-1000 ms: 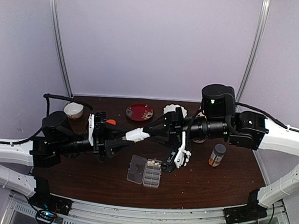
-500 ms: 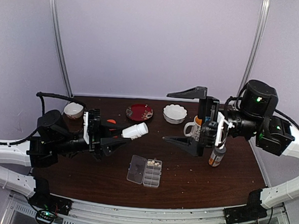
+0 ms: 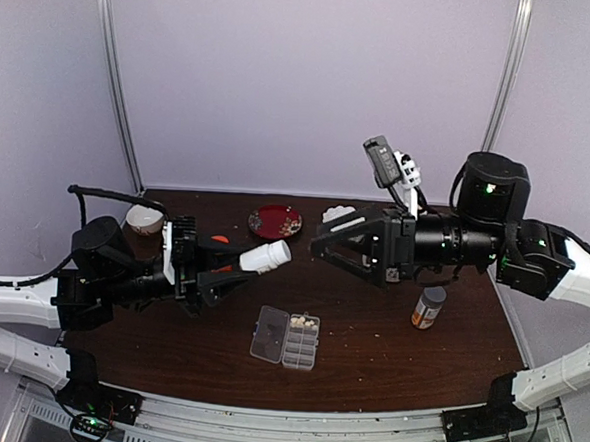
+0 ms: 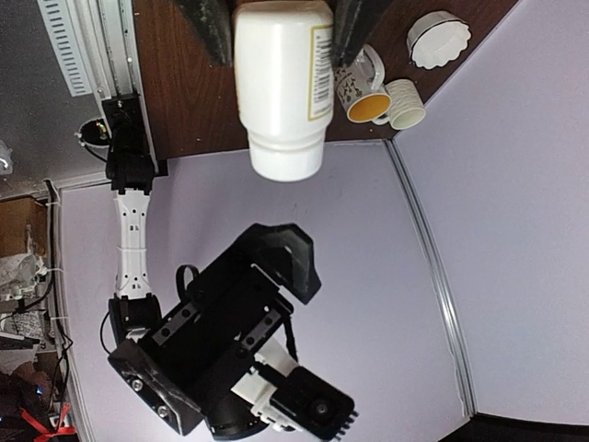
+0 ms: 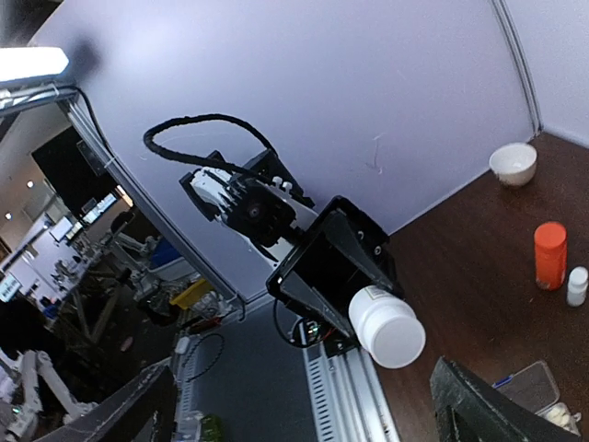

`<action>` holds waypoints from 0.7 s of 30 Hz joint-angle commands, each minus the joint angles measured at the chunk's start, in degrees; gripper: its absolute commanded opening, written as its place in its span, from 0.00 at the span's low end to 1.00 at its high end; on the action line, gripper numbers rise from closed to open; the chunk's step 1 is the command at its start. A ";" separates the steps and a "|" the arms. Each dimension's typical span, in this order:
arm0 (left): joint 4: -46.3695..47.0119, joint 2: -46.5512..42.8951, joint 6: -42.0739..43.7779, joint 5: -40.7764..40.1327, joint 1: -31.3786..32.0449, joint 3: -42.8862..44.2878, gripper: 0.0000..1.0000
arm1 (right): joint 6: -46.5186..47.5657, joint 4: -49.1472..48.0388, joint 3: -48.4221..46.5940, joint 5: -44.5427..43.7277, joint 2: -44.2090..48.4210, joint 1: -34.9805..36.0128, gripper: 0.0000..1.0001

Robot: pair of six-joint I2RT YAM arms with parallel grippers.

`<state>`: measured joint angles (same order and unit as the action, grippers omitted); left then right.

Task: Sort the pills into containers
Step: Unscrew the lid of the pill bottle.

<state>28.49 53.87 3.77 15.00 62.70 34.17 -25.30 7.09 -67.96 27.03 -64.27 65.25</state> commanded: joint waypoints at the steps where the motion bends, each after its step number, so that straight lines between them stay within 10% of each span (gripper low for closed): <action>1: 1.24 -1.21 2.36 -0.99 0.06 -0.16 0.15 | -23.95 7.01 -6.29 5.13 -3.79 0.18 1.00; 21: 0.16 -1.76 4.40 1.24 0.01 0.32 0.14 | -22.92 23.63 -19.60 4.55 -15.16 -1.59 0.72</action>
<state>27.22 52.07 7.29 15.38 62.70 34.15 -49.19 29.34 -85.03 31.18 -78.83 63.88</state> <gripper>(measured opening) 0.298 0.714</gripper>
